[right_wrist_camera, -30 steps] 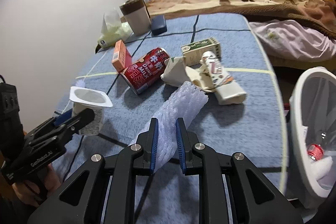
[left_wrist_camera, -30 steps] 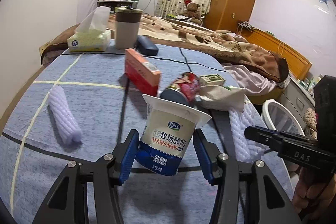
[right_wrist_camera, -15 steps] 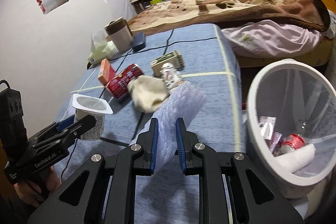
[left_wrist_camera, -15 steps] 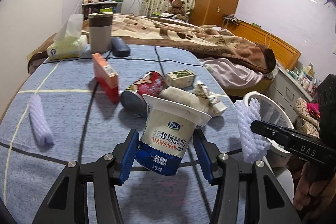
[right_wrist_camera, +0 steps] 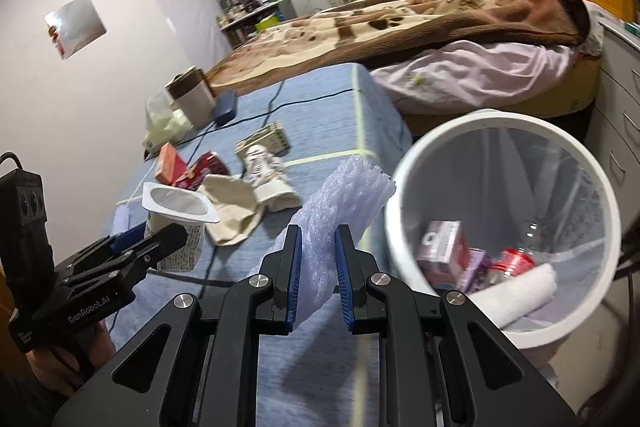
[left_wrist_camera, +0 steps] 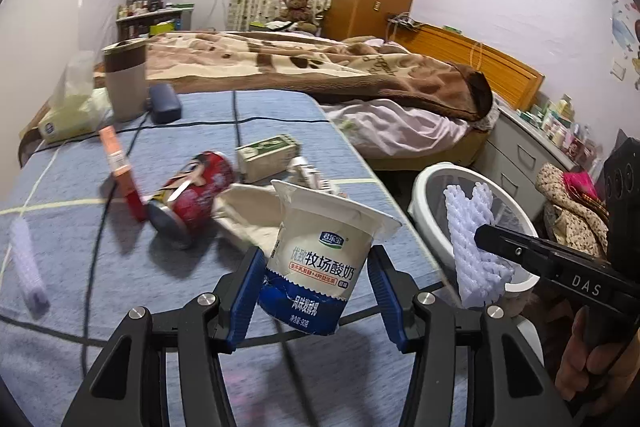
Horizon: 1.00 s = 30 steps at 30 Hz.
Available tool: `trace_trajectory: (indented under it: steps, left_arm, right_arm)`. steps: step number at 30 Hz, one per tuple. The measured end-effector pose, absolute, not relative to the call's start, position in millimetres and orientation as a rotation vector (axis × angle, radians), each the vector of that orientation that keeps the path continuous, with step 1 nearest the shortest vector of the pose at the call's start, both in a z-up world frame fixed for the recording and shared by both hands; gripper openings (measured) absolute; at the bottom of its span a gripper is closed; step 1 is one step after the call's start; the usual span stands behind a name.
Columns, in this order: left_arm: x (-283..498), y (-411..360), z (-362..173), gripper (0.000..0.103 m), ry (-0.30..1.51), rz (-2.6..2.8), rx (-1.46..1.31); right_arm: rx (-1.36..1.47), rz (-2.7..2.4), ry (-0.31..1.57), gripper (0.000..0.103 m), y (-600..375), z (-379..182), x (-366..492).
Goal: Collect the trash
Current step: 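Carry the yogurt cup with left tool while right tool carries the foam sleeve to the wastebasket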
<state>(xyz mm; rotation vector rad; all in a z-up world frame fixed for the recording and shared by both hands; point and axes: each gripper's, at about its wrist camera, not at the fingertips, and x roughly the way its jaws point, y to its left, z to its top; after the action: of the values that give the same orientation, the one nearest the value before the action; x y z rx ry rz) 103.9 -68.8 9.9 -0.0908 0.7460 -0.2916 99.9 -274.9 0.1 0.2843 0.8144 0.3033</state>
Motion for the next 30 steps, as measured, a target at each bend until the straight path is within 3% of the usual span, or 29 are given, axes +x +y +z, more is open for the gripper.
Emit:
trace_trajectory:
  steps: [30]
  left_arm:
    - [155.7, -220.4, -2.5, 0.054, 0.809, -0.583, 0.010]
  right_arm:
    - [0.383, 0.066, 0.802, 0.018, -374.9, -13.7, 90.7]
